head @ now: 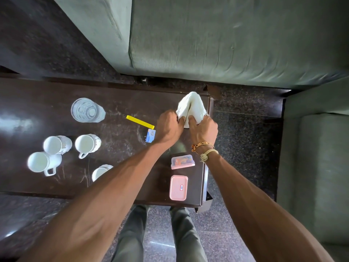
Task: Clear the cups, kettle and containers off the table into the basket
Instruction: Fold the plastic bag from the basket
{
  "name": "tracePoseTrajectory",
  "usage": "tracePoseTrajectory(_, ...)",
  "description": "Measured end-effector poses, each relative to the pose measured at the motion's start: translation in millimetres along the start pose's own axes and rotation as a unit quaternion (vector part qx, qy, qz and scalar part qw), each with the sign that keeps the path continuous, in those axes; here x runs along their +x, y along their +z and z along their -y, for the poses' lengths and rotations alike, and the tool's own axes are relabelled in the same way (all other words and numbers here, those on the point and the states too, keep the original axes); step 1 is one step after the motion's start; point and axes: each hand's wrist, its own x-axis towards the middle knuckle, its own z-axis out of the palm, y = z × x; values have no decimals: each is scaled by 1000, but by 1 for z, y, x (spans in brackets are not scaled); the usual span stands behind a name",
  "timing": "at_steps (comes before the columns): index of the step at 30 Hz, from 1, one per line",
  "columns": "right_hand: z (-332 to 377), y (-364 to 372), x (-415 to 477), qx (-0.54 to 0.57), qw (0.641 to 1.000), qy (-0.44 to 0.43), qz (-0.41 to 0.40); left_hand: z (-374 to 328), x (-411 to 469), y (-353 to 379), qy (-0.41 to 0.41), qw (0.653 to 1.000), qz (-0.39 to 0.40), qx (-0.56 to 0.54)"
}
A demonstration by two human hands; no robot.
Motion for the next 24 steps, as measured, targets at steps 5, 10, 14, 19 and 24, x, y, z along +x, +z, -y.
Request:
tracePoseTrajectory(5, -2, 4, -2, 23, 1000, -2, 5, -4, -2, -2, -8, 1000, 2, -12)
tracePoseTrajectory(10, 1, -12, -7, 60, 998, -8, -27, -7, -7, -18, 60, 997, -39, -36)
tracePoseTrajectory(14, 2, -17, -3, 68, 997, -20, -43, -7, -4, -23, 83, 995, -43, -21)
tracePoseTrajectory(19, -9, -1, 4, 29, 999, -27, -25, 1, 1, -10, 84, 996, -19, 21)
tracePoseTrajectory(24, -21, 14, 9, 8, 999, -31, -16, 8, -1, 3, 88, 994, -11, 61)
